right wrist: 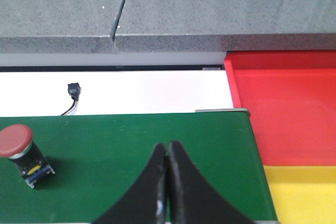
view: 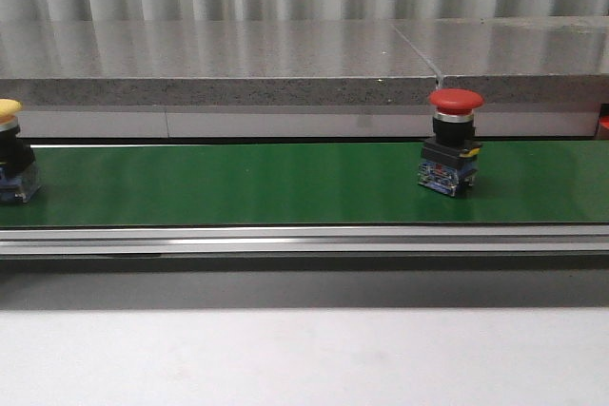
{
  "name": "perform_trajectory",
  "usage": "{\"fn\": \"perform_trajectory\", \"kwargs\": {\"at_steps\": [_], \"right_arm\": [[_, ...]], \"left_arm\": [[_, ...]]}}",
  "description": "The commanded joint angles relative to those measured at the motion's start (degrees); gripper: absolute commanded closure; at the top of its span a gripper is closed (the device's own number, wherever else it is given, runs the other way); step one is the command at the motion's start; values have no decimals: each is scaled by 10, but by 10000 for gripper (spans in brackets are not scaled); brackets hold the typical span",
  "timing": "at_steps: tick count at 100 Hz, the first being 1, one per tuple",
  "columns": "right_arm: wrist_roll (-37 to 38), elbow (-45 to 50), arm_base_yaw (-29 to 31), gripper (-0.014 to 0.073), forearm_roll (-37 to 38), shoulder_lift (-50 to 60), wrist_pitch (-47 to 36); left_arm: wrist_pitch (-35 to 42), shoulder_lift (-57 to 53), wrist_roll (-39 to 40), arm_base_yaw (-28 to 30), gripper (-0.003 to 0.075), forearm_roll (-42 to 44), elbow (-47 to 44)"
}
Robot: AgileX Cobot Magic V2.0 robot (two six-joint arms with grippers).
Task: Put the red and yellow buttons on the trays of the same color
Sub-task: 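Grasp the red button at the belt's far end with the right gripper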
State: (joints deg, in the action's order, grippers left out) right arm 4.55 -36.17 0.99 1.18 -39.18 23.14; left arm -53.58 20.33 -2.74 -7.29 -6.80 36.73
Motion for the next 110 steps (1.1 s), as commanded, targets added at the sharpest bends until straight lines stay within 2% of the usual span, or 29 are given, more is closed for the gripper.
{"fn": "perform_trajectory", "kwargs": {"at_steps": [1, 8, 15, 22, 34, 44, 59, 72, 79, 110], "right_arm": [[-5, -56, 2, 657, 5, -46, -12], [-5, -92, 0, 630, -3, -79, 24], [-5, -127, -7, 551, -12, -112, 63], [-9, -159, -22, 421, -12, -143, 99], [-20, -205, -52, 146, -16, -189, 155], [-22, -245, -74, 24, -25, -225, 208], [-70, -301, -101, 12, -50, -281, 286], [-122, -338, -106, 12, -104, -331, 342], [-143, -351, -106, 12, -110, -353, 362], [-186, -365, -106, 12, -96, -429, 345]], "left_arm": [[35, 6, -1, -6, 741, -5, 15], [35, 6, -1, -6, 741, -5, 15], [35, 6, -1, -6, 741, -5, 15], [35, 6, -1, -6, 741, -5, 15], [35, 6, -1, -6, 741, -5, 15], [35, 6, -1, -6, 741, -5, 15], [35, 6, -1, -6, 741, -5, 15], [35, 6, -1, -6, 741, -5, 15], [35, 6, -1, -6, 741, -5, 15], [35, 6, -1, -6, 741, -5, 15]]}}
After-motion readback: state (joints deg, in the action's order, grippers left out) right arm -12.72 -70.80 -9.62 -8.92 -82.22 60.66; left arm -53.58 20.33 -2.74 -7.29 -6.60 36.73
